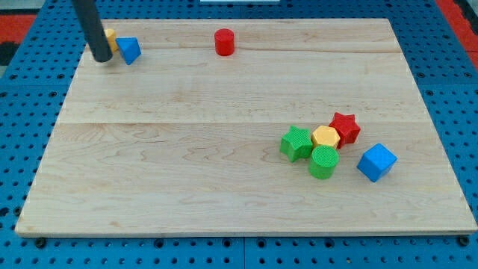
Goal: Move the red circle to the center of the board
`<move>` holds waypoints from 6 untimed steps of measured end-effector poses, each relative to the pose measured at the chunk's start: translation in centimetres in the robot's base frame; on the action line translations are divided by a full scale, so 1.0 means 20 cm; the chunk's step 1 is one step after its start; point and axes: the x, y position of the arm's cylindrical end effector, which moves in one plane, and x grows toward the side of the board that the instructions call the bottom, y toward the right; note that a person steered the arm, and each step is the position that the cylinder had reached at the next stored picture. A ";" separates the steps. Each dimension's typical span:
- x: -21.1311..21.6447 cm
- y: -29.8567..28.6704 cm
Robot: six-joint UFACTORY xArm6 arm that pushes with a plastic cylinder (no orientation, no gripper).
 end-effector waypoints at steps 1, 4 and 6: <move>-0.15 -0.24; -0.17 0.13; 0.35 0.17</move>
